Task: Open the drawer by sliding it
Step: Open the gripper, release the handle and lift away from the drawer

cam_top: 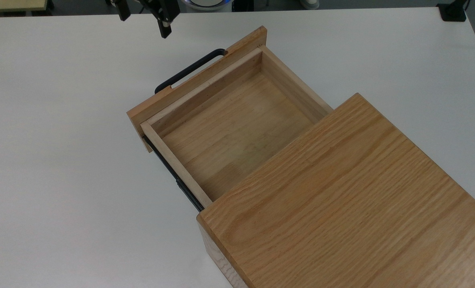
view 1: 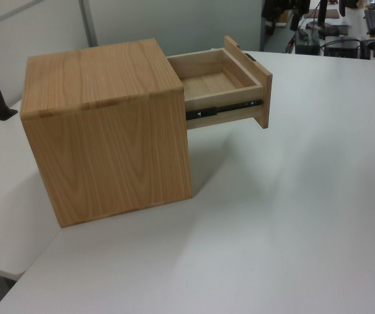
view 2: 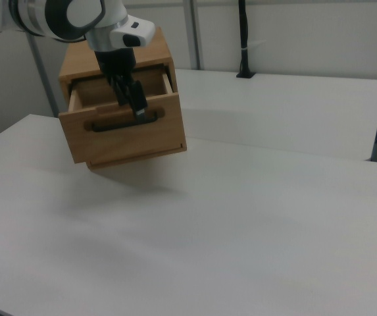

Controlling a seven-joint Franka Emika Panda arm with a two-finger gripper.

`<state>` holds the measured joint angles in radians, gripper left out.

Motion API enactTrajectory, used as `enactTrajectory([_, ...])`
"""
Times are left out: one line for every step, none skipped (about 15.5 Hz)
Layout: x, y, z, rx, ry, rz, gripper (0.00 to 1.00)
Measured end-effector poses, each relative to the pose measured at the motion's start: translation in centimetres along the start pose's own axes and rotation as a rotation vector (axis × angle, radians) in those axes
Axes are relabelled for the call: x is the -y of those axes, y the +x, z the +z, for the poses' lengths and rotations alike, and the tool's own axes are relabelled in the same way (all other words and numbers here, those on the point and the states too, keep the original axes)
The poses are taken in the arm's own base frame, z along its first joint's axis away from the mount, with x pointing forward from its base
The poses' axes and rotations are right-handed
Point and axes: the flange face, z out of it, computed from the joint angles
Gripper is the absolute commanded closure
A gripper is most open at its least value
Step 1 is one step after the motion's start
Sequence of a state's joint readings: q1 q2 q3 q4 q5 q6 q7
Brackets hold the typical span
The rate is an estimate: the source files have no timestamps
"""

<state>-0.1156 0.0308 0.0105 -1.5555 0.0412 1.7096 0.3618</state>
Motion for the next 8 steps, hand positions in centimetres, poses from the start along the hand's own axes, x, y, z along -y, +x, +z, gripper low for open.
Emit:
enactTrajectory([-0.2,-0.1,0.1,0.009,-0.022,-0.061,0.00])
enactTrajectory([-0.4,-0.2,0.2,0.017,-0.041,-0.126,0.00])
enactTrajectory([-0.6,-0.4,0.1,0.023,-0.054,-0.199,0.00])
enactTrajectory([-0.7,-0.5,0.0,0.027,-0.060,-0.266,0.00])
enactTrajectory([-0.7,-0.6,-0.1,0.030,-0.060,-0.318,0.00])
enactTrajectory([-0.7,-0.7,-0.2,0.033,-0.060,-0.350,0.00])
enactTrajectory([-0.7,-0.9,-0.2,0.034,-0.061,-0.370,0.00])
enactTrajectory([-0.7,-1.3,-0.2,0.037,-0.062,-0.384,0.00])
